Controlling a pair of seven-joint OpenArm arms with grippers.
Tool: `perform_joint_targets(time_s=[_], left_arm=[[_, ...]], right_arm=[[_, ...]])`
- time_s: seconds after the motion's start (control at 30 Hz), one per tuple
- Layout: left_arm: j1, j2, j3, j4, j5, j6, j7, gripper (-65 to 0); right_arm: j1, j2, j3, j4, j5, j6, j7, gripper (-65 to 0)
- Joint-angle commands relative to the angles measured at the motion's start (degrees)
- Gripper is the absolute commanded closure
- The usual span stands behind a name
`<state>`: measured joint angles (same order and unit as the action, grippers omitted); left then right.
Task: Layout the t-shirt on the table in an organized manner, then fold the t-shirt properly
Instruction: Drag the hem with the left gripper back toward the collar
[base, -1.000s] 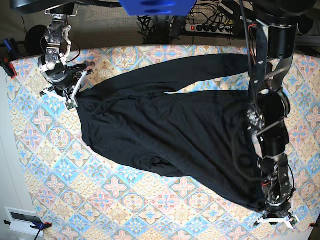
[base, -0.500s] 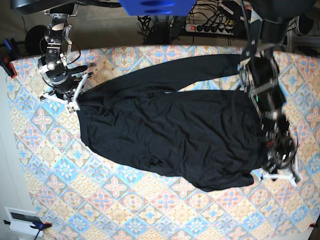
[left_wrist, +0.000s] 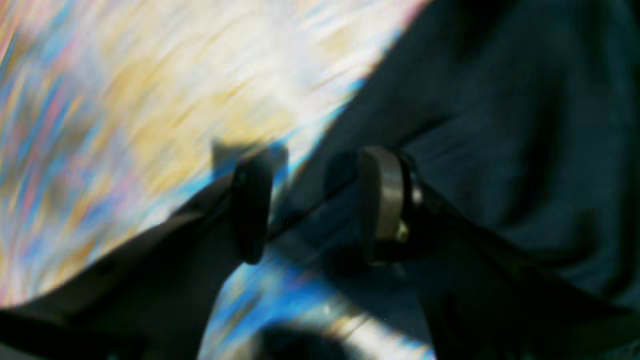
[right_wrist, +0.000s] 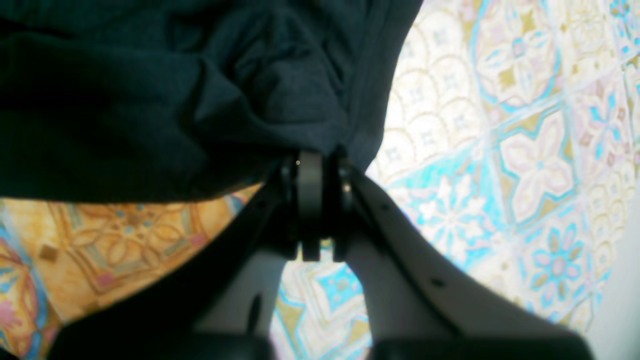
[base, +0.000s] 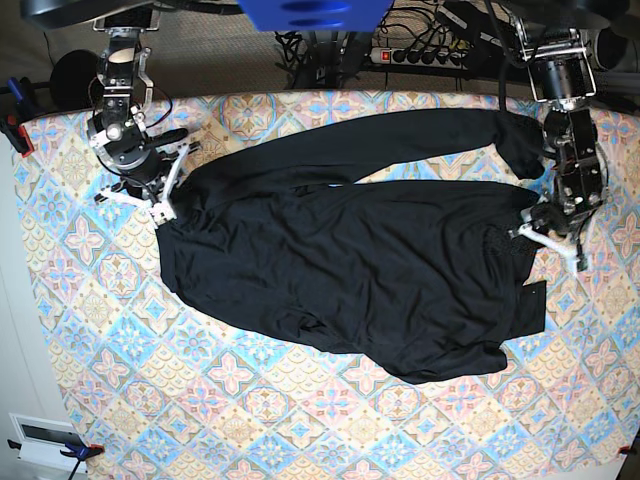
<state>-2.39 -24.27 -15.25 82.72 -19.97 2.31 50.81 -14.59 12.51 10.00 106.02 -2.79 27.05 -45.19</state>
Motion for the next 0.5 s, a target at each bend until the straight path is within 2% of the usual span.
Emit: perform_joint_targets(time_s=[0.0,0.2,0.47], left_arm=[[-0.73,-1.27,0.52,0.05,0.14,0.02,-1.88,-27.7],[-1.17,-1.35,1.66,-4.43,0.23,0.11,-3.55,-27.7],[-1.17,-2.5,8.78,-6.19,0.14,0.11,-3.64,-27.7]], right_arm=[[0.48,0.63,-0.02,1.02,0.19,-0.28,1.01,0.0],[0.48,0.63,-0.29,1.1,0.19,-0.28,1.01,0.0],[0.48,0.54,-0.29,1.19,0.19,-0.28,1.01,0.0]])
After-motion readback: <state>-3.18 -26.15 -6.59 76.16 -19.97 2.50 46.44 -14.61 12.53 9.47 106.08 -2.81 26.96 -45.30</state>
